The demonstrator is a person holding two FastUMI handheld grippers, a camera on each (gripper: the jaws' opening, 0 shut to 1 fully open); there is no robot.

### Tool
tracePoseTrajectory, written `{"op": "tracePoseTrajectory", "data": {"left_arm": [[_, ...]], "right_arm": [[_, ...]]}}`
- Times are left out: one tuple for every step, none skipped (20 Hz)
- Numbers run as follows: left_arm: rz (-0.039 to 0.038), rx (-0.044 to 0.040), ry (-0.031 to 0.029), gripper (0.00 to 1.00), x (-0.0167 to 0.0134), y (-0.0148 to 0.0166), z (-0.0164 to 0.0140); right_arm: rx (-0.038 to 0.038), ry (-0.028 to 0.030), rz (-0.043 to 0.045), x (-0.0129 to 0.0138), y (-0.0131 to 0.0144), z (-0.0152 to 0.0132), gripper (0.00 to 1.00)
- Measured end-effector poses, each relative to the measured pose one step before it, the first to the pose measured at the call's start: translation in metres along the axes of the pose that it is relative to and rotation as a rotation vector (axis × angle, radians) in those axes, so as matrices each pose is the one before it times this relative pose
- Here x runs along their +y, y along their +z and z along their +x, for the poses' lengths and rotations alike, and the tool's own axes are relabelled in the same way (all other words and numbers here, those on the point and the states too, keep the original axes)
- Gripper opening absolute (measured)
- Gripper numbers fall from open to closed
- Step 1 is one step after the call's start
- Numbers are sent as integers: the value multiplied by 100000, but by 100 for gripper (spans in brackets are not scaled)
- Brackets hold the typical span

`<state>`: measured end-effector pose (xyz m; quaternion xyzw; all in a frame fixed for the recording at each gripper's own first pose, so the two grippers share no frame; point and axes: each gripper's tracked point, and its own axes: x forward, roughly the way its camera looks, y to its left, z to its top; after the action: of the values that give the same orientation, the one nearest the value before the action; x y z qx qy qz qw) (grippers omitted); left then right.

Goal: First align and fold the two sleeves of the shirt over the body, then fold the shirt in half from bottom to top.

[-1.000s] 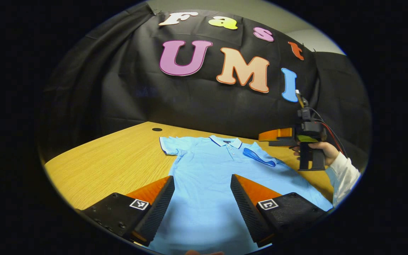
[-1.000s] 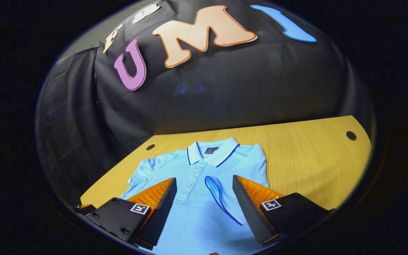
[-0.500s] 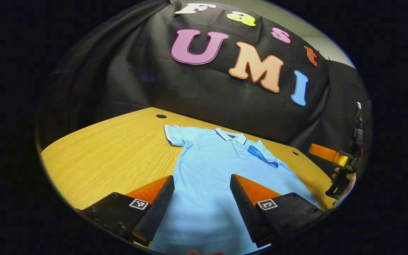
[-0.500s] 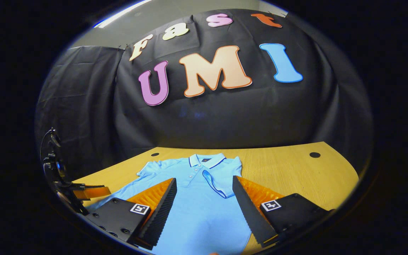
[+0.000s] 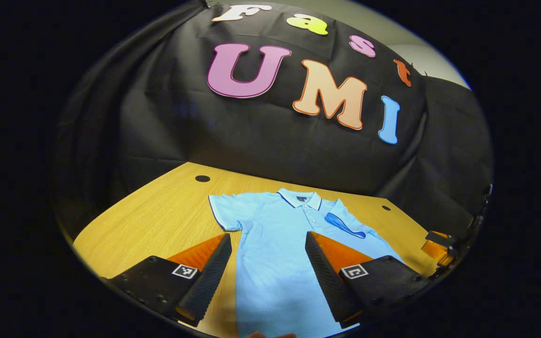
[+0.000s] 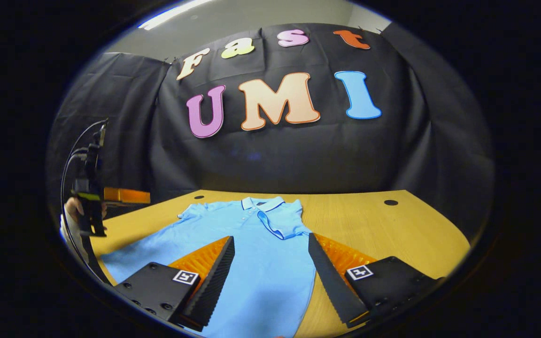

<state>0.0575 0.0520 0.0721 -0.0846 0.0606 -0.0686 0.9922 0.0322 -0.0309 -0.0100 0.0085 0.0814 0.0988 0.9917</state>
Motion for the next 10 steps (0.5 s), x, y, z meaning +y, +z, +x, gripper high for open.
{"op": "tracePoseTrajectory", "data": {"left_arm": [[-622, 569, -81, 94, 464, 873, 769], [-169, 653, 429, 94, 575, 577, 797], [-10, 1507, 1694, 94, 920, 472, 1005], [1134, 902, 845, 94, 629, 362, 1062], [1459, 1128, 1543, 95, 866, 300, 1077], [1895, 1264, 1041, 94, 711, 289, 1231], [625, 1141, 1320, 95, 619, 83, 1033], [586, 1843, 1147, 94, 710, 3, 1177], [288, 1632, 882, 94, 397, -163, 1149], [231, 1565, 1025, 94, 528, -286, 1144]], "right_arm": [[-243, 855, -664, 401, -72, -251, 98], [-616, 659, -536, 277, 65, -211, 98], [-560, 215, -829, 34, 112, -232, 98], [-256, -170, -836, 35, 25, -121, 98], [-100, -214, -532, 49, -115, 13, 98], [18, 310, 42, 150, 20, -65, 98], [684, 709, 401, 179, -227, -80, 98], [720, 438, 659, 144, -249, 77, 98], [191, 384, 460, 108, -129, 79, 98], [151, -32, 237, -9, -168, 104, 95]]}}
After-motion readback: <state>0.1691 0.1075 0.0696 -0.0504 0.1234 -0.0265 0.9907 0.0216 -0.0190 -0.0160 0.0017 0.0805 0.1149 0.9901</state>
